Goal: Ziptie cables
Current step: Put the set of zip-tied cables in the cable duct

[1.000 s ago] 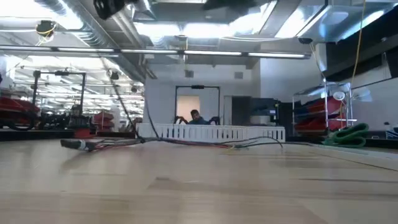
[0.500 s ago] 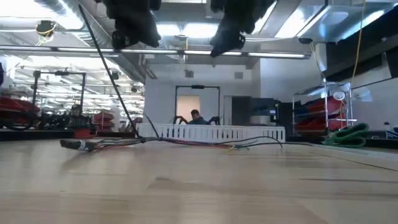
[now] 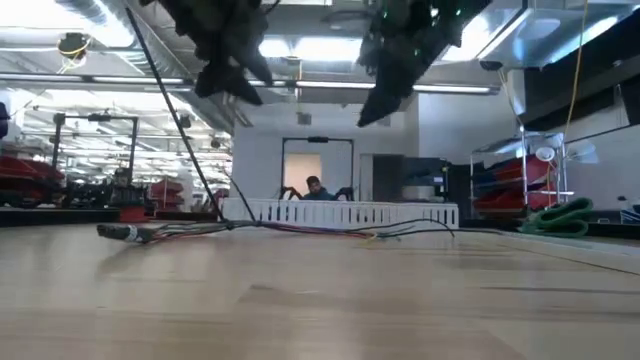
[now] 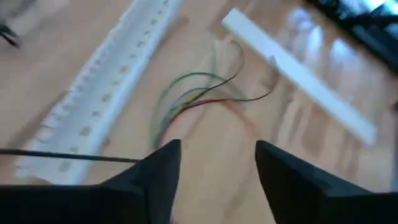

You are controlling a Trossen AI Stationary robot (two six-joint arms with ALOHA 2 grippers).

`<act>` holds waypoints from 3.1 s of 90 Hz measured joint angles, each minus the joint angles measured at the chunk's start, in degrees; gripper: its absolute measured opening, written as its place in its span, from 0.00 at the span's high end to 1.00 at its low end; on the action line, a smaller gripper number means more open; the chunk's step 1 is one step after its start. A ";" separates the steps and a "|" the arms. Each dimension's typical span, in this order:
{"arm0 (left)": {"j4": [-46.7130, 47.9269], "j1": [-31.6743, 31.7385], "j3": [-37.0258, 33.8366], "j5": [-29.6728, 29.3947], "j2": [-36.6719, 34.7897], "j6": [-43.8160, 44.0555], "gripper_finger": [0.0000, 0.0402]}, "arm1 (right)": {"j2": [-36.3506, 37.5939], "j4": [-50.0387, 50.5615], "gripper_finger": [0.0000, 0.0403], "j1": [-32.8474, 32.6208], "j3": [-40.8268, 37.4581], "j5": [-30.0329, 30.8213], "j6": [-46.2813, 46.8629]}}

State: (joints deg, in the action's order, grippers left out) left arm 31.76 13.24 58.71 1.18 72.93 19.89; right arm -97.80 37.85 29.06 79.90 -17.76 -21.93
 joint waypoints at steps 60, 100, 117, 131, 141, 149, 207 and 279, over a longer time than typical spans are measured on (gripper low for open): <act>0.90 3.06 -0.23 1.19 0.45 -22.00 0.56 | -10.95 3.77 0.38 -0.20 -6.68 13.62 -3.98; 1.22 1.52 -0.21 1.13 0.43 -15.62 0.60 | -10.84 5.84 0.96 -7.72 -9.95 9.36 -0.20; 4.69 -2.14 -0.21 1.15 0.43 -13.74 0.64 | -10.84 4.42 0.99 -13.75 -10.05 9.57 2.38; 8.98 -5.85 -0.20 1.10 0.43 -10.78 0.65 | -10.84 4.66 0.98 -18.04 -10.05 9.19 5.09; 11.59 -9.40 -0.21 0.94 0.43 -8.03 0.65 | -10.84 4.66 0.99 -21.01 -10.05 9.18 5.90; 11.50 -12.12 -0.21 0.24 0.42 -6.25 0.65 | -10.84 4.04 0.99 -22.57 -10.07 9.24 7.74; 16.34 -12.65 3.74 2.51 0.32 -0.17 0.65 | -5.24 14.32 0.44 -21.42 4.39 18.64 9.31; 21.98 -37.33 2.44 2.94 0.32 41.94 0.65 | -1.66 8.41 0.40 -27.74 10.26 11.31 18.58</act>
State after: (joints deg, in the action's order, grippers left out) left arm 53.74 -24.09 61.15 4.12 73.25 61.83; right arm -99.46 46.25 1.31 90.16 -6.45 -3.35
